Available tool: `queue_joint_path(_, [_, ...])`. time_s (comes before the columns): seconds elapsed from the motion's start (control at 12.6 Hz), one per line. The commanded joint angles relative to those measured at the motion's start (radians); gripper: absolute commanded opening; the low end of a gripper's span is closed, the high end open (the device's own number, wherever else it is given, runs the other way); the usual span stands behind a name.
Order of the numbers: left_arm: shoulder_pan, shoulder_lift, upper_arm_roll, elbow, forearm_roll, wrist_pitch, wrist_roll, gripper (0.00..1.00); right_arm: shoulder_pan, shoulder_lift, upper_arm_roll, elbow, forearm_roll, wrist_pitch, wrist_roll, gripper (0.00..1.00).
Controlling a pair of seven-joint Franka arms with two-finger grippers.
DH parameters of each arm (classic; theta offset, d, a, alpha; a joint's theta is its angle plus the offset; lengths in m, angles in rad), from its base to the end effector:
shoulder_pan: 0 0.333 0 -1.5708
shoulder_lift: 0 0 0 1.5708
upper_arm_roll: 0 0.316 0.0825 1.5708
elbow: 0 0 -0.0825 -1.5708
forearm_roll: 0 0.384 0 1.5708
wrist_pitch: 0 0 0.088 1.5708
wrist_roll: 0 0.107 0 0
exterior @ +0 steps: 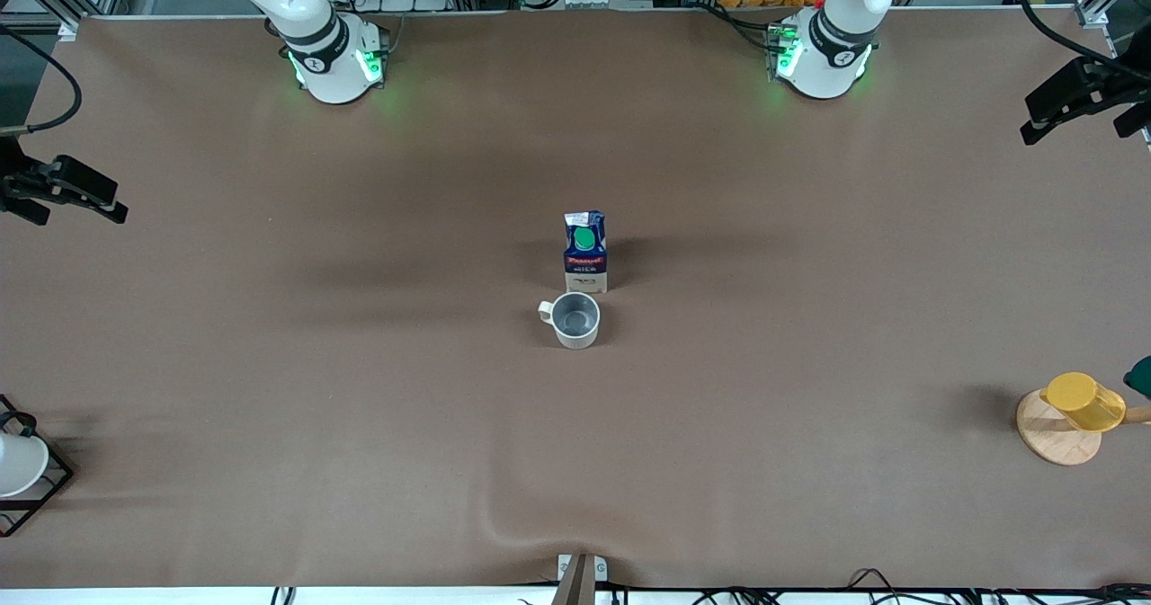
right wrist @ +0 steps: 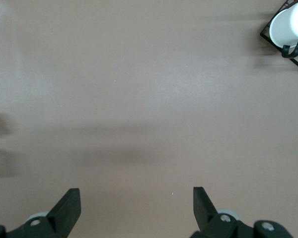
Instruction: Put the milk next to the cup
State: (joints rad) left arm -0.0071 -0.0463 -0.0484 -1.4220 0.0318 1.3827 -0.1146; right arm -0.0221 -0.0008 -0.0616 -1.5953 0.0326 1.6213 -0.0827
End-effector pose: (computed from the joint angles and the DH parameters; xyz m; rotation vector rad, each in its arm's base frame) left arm 0.5166 -0.0256 0.7015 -3.1072 -0.1013 -0.0152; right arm 0.5573 -0.0434 0.6179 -3.1110 0.0034 -0.0458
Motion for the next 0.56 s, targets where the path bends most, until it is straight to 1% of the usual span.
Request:
queue_joint_path(0.0, [-0.007,-0.029,0.016,-0.024,-0.026,-0.011,0.001,1.0,-0.021,-0.005,0.016,0.008,-0.008,-0.023,0.012,1.0])
queue_joint_path(0.16, [-0.013,-0.021,0.018,-0.012,-0.013,-0.01,0.013,1.0,-0.021,-0.005,0.016,0.008,-0.008,-0.026,0.012,1.0])
queue_joint_path(0.48, [-0.01,-0.003,0.013,-0.012,-0.01,-0.01,-0.023,1.0,-0.021,-0.005,0.016,0.008,-0.008,-0.026,0.012,1.0])
